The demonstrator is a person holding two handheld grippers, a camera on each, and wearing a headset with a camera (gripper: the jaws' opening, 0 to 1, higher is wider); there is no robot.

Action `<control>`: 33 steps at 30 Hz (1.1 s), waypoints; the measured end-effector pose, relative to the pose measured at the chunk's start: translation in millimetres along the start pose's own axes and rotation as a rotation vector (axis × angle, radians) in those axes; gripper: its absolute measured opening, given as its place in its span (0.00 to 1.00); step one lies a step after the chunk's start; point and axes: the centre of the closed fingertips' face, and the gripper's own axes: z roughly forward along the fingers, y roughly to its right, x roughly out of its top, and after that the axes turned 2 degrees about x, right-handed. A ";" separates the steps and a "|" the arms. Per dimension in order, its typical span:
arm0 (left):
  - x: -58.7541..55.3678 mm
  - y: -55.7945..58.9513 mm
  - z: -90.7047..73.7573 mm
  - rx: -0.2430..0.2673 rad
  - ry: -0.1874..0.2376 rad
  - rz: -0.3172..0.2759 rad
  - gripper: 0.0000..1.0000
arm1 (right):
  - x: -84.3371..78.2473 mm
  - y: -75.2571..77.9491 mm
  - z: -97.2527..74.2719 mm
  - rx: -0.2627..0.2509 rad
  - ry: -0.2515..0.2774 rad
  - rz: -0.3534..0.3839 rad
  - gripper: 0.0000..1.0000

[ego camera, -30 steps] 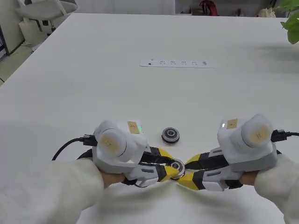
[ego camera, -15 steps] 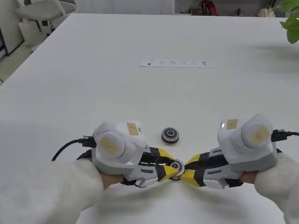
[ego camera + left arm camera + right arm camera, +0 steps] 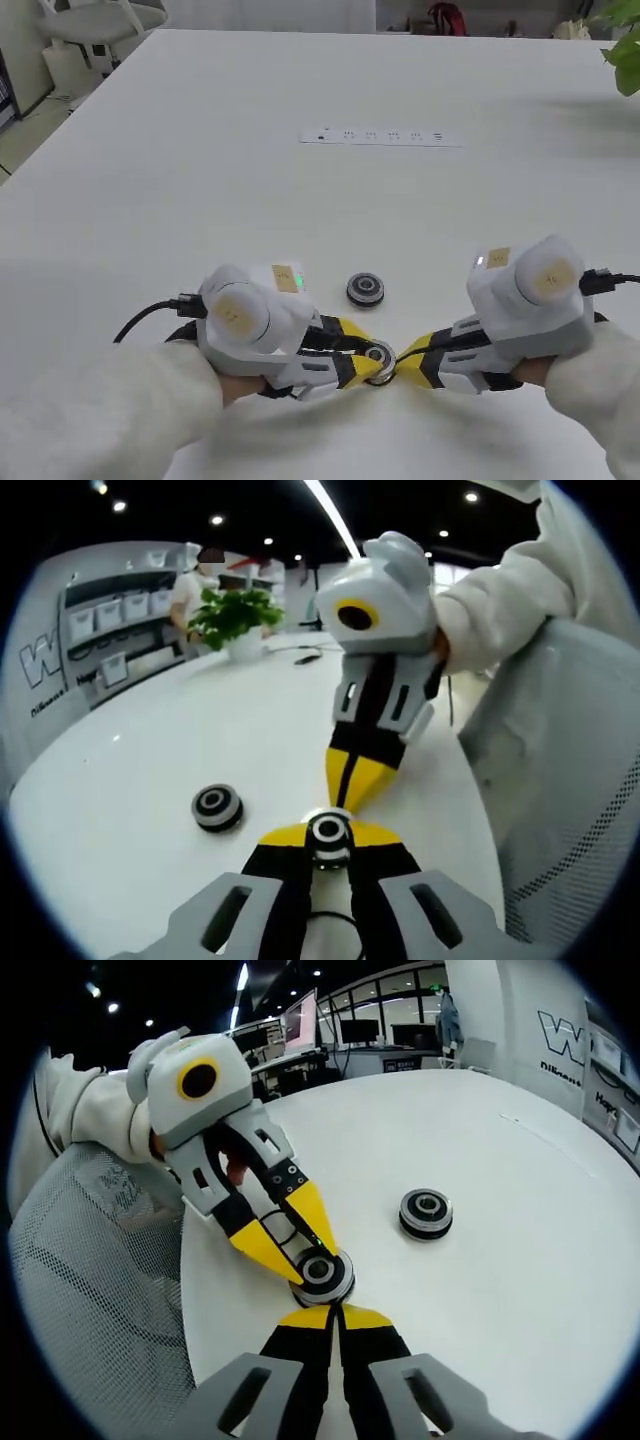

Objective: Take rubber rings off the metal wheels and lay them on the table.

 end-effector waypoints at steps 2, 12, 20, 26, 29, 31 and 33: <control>0.0 0.3 -0.2 0.000 0.002 0.002 0.14 | 0.3 0.7 -0.8 0.003 0.007 0.028 0.00; -0.6 0.8 -1.2 0.007 0.028 -0.003 0.14 | 2.0 3.0 -4.4 0.019 0.037 0.136 0.00; -0.3 0.9 -1.0 0.010 0.031 -0.003 0.14 | 9.3 1.2 -7.3 0.042 0.091 0.250 0.00; -0.3 1.1 -1.0 0.012 0.028 -0.003 0.14 | 12.6 -3.6 -8.0 0.054 0.109 0.292 0.00; -0.4 0.9 -0.9 0.015 0.033 -0.007 0.14 | 15.0 -5.9 -7.9 0.054 0.109 0.288 0.00; -0.5 0.7 -0.9 0.015 0.035 -0.010 0.14 | 15.7 -7.1 -7.2 0.049 0.102 0.271 0.00; -0.6 0.6 -0.8 0.016 0.036 -0.009 0.14 | 15.9 -7.2 -7.4 0.049 0.100 0.271 0.00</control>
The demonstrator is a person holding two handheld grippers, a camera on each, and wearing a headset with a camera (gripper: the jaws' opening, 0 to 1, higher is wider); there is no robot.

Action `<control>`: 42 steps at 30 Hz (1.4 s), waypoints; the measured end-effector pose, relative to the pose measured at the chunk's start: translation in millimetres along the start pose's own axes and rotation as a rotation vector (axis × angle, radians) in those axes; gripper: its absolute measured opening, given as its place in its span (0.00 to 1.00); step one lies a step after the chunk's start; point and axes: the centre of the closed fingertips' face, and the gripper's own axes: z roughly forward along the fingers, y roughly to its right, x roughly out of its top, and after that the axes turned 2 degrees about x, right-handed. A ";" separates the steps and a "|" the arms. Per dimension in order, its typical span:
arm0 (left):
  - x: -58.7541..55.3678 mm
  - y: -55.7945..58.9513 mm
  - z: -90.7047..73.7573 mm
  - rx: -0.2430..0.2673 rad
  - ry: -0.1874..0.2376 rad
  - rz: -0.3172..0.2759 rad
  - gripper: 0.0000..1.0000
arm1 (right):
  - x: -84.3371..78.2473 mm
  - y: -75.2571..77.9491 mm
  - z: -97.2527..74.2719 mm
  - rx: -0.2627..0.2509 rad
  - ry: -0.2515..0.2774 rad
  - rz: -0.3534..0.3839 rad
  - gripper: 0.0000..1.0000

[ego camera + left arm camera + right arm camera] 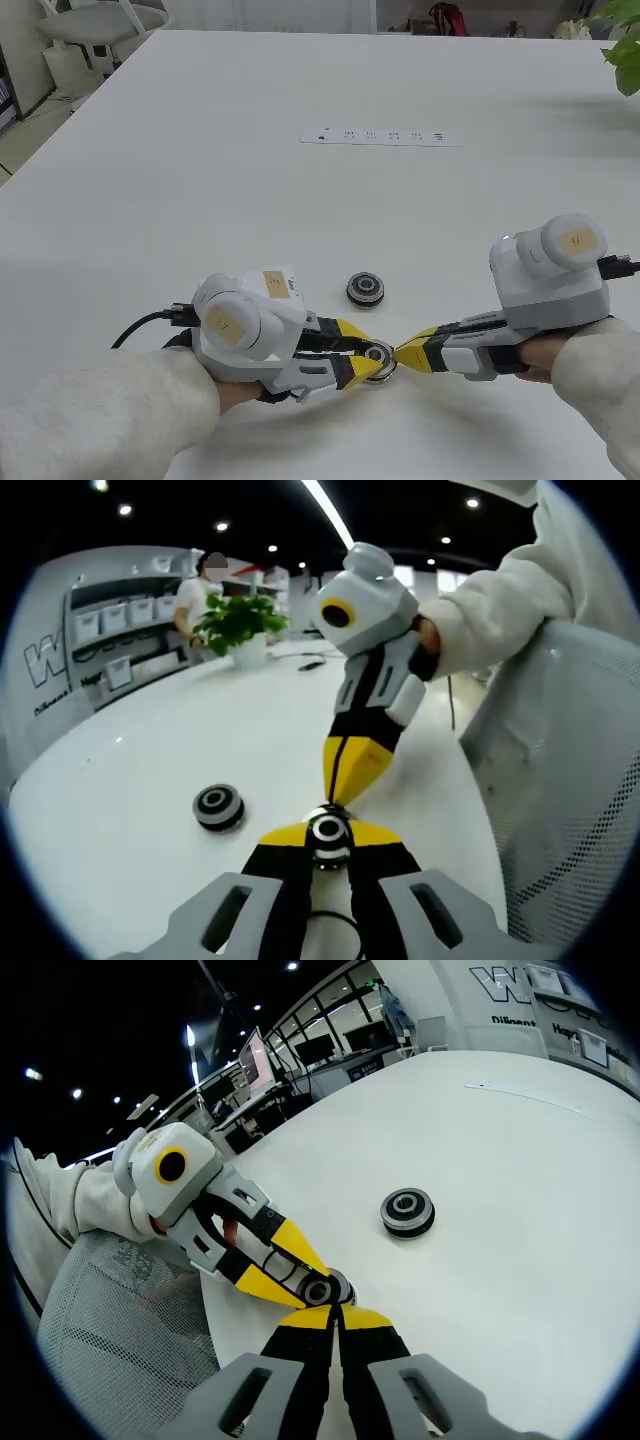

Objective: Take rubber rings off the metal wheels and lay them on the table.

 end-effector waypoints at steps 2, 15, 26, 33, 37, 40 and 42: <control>0.1 0.0 0.0 0.001 0.001 0.002 0.14 | 0.5 -0.4 0.0 0.000 -0.001 0.000 0.00; 0.4 -0.3 0.3 0.004 0.002 0.009 0.14 | 2.3 -1.6 -0.3 0.002 -0.004 -0.008 0.00; 0.5 -0.2 0.0 0.005 0.005 0.006 0.14 | 3.8 -3.2 -0.5 0.005 -0.003 -0.017 0.00; 0.1 -0.9 0.3 0.005 0.006 0.006 0.14 | 6.0 -5.1 0.0 0.012 0.001 -0.023 0.00; 0.2 -1.0 0.2 0.005 0.006 0.005 0.14 | 6.5 -5.7 0.3 0.014 0.002 -0.028 0.00; 0.3 -1.0 0.3 0.005 0.007 0.006 0.14 | 6.7 -5.6 0.0 0.014 0.002 -0.029 0.00; 0.3 -0.9 0.3 0.005 0.008 0.004 0.14 | 6.9 -5.6 -0.3 0.014 0.003 -0.029 0.00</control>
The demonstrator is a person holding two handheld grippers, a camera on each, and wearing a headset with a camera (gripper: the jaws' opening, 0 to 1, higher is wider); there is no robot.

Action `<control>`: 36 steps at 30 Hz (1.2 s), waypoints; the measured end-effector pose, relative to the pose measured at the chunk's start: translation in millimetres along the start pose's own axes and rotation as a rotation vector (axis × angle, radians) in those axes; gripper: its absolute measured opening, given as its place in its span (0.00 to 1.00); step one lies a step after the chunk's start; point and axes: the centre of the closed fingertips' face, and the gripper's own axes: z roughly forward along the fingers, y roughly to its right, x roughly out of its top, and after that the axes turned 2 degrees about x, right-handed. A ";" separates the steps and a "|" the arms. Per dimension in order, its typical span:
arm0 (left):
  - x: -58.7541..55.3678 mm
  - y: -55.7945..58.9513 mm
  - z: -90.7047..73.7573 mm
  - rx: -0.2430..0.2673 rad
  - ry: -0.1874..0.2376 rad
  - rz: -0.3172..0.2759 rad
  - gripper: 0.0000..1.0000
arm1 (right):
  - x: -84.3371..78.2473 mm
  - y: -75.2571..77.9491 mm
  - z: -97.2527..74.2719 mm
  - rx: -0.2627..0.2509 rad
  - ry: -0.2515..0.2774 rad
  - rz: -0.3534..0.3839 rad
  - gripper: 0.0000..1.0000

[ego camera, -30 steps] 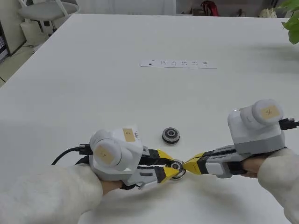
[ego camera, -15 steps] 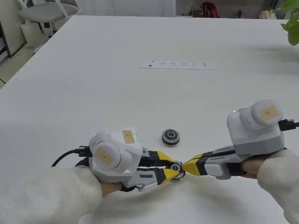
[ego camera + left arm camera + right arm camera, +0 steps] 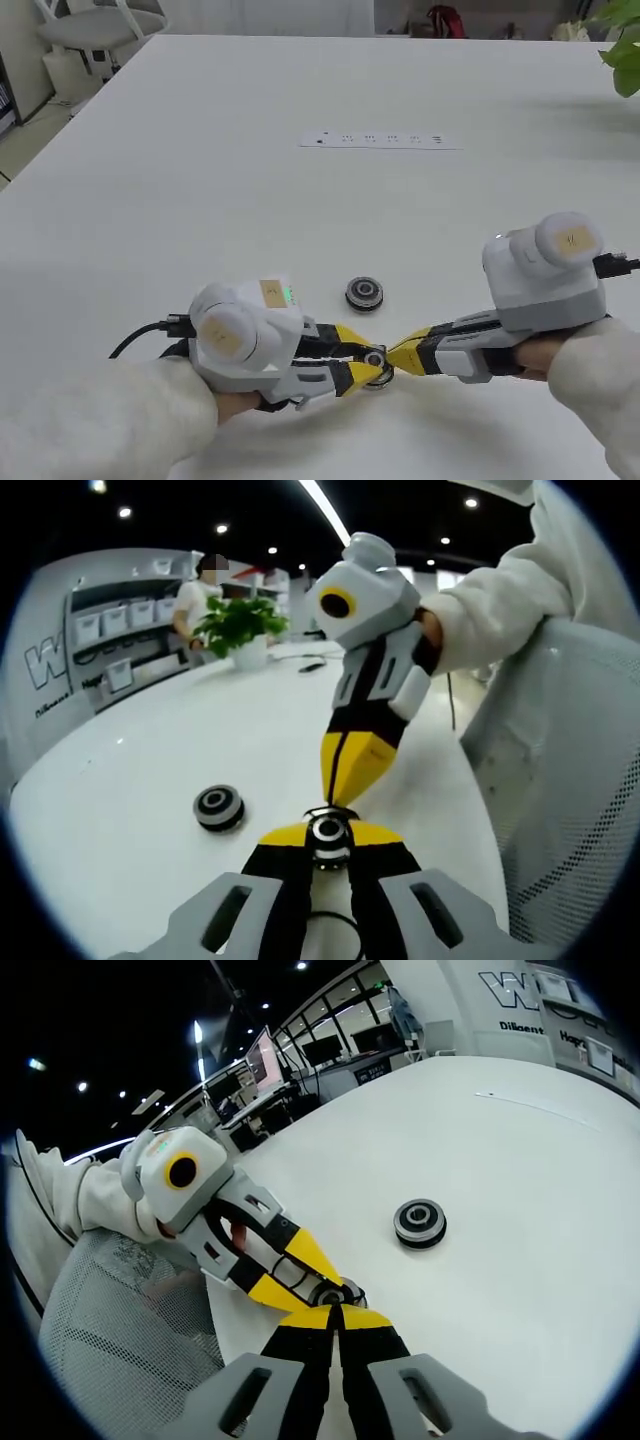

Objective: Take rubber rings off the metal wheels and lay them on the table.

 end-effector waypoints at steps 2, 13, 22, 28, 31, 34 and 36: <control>0.0 0.0 0.2 0.000 0.000 0.000 0.14 | 0.3 -0.3 -0.2 0.001 0.001 0.000 0.00; -0.1 0.3 0.3 0.000 0.004 -0.005 0.14 | 2.9 -2.8 0.8 0.003 0.003 -0.018 0.00; 0.2 1.1 -0.1 0.001 0.006 -0.010 0.14 | 5.0 -5.8 0.6 0.009 0.007 -0.023 0.00; 0.4 1.4 -0.7 0.003 0.015 -0.019 0.14 | 7.4 -8.1 -0.2 0.015 0.013 -0.022 0.00; 0.5 1.5 -0.8 0.003 0.014 -0.027 0.14 | 10.8 -13.8 -0.9 0.032 0.025 -0.026 0.00; 0.3 1.2 -1.0 0.004 0.012 -0.024 0.14 | 14.3 -12.5 -2.8 0.009 0.024 -0.052 0.00; 0.3 1.1 -1.0 0.003 0.009 -0.027 0.14 | 12.8 -13.2 -1.6 0.017 0.027 -0.042 0.00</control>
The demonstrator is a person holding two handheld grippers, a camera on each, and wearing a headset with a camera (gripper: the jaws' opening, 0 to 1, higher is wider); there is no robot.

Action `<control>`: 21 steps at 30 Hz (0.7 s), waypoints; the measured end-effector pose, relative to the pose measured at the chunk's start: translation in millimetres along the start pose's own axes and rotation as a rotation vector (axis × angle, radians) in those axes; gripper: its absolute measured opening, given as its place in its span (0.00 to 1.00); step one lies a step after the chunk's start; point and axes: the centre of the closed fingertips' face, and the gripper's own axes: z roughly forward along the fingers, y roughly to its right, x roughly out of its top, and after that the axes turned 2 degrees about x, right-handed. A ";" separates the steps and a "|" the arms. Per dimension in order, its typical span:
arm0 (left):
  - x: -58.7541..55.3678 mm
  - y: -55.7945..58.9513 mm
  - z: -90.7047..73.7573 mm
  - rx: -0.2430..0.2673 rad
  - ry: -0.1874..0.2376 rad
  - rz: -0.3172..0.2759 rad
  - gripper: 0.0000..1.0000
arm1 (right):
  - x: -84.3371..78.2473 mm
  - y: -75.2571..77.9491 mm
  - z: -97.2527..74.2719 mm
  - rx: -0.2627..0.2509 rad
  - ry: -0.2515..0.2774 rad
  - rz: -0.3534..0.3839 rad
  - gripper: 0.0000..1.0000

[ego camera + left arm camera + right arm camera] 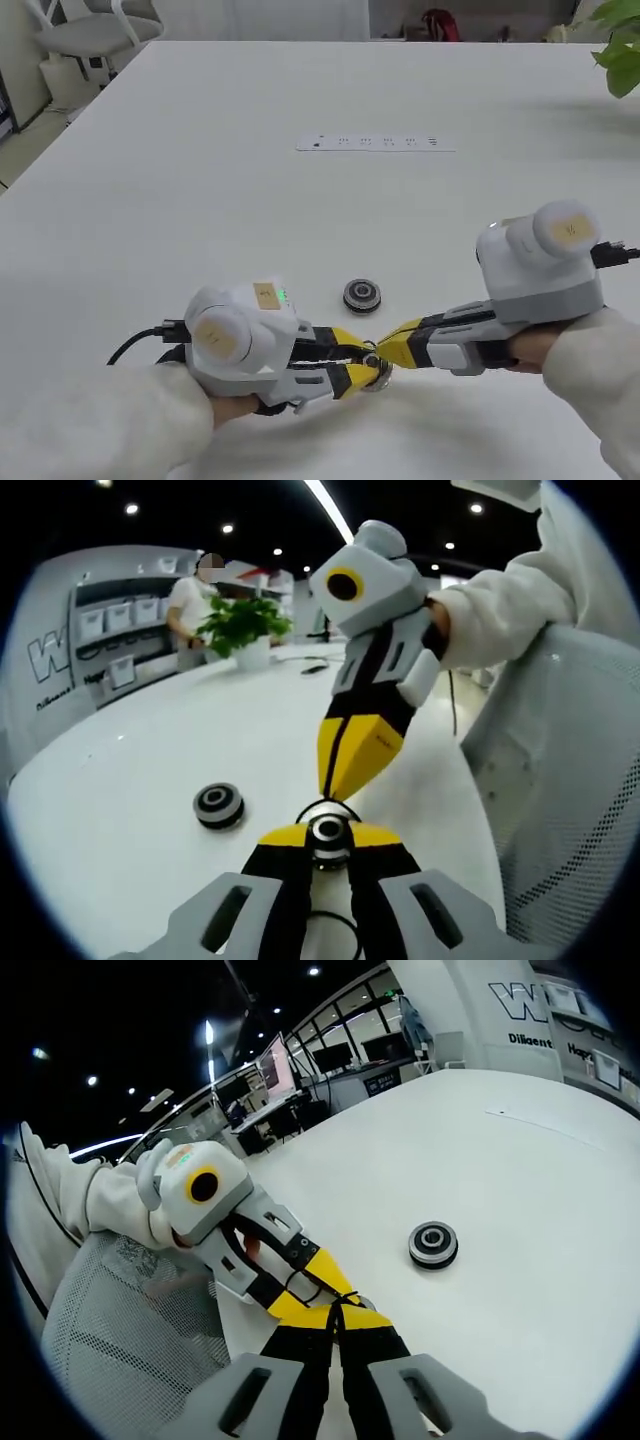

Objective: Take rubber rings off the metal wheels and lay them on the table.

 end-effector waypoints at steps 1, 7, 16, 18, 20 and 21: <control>0.0 0.1 0.0 0.000 -0.002 0.000 0.14 | -1.5 1.1 0.0 -0.004 -0.006 0.005 0.00; 0.5 -0.8 0.4 0.001 -0.036 0.000 0.14 | -8.4 7.3 -0.9 -0.018 -0.024 0.008 0.00; 1.9 5.1 -1.2 -0.011 -0.106 0.026 0.18 | -8.2 8.8 -1.8 -0.022 -0.029 0.009 0.00; 2.7 4.8 -2.3 -0.008 -0.114 0.049 0.18 | -7.9 8.4 -1.9 -0.020 -0.027 0.010 0.00; 5.5 5.9 -4.3 -0.018 -0.113 0.052 0.19 | -7.6 9.0 -2.3 -0.019 -0.026 0.009 0.00; 7.4 7.3 -5.6 -0.024 -0.111 0.047 0.20 | -7.4 9.1 -2.6 -0.019 -0.025 0.010 0.00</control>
